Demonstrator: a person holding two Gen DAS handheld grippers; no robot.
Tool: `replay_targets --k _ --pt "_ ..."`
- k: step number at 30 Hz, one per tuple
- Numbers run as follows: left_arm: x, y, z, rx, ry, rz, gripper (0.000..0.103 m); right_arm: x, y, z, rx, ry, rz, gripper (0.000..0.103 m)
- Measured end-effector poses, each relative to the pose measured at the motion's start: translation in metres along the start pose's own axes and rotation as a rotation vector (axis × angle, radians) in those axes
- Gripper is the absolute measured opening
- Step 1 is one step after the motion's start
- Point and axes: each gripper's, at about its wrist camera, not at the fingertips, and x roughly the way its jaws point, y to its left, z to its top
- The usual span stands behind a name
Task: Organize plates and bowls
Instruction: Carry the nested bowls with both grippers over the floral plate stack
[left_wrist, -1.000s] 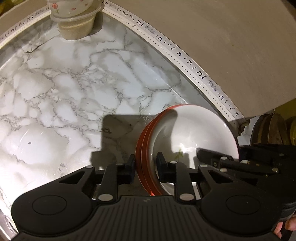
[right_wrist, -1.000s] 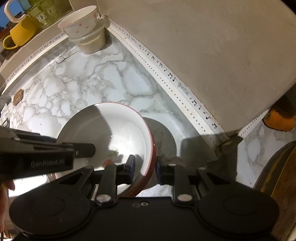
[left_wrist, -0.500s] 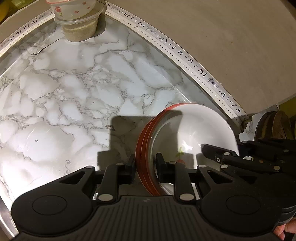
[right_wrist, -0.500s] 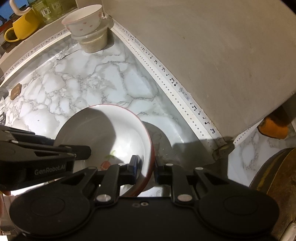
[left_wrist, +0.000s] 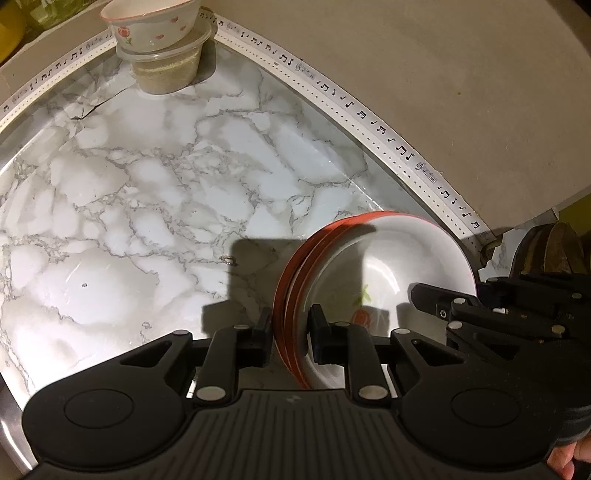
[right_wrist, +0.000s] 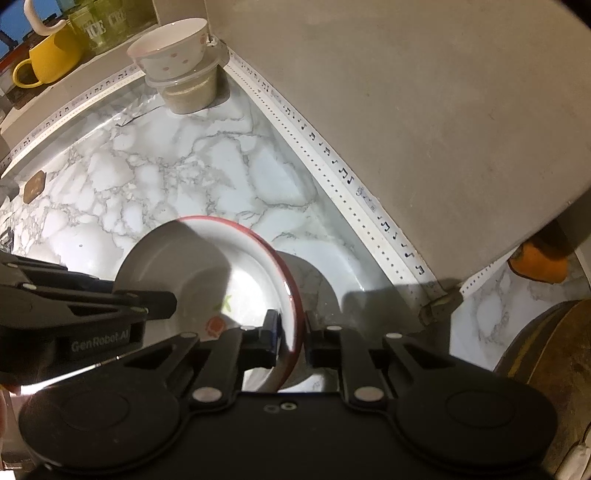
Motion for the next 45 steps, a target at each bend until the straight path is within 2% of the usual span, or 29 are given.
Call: replay_targets --k 10,23,31,40,45 --pt "0.006 0.006 0.012 -0.011 0.004 -0.021 0.018 0.006 -0.009 0.007 0.038 0.007 0.029 0.015" --pt "0.013 0.014 0.024 0.0 0.021 -0.046 0.018 0.016 -0.01 0.014 0.053 0.032 0.067 0.023" --pt "0.018 0.021 0.022 -0.056 0.025 -0.092 0.02 0.02 -0.015 0.01 0.108 0.041 0.098 0.029" --pt "0.016 0.023 0.013 -0.106 0.029 -0.1 0.023 0.016 -0.014 0.003 0.106 0.022 0.087 0.024" --pt "0.013 0.017 0.009 -0.1 0.034 -0.07 0.022 0.015 -0.009 0.003 0.075 0.012 0.053 0.021"
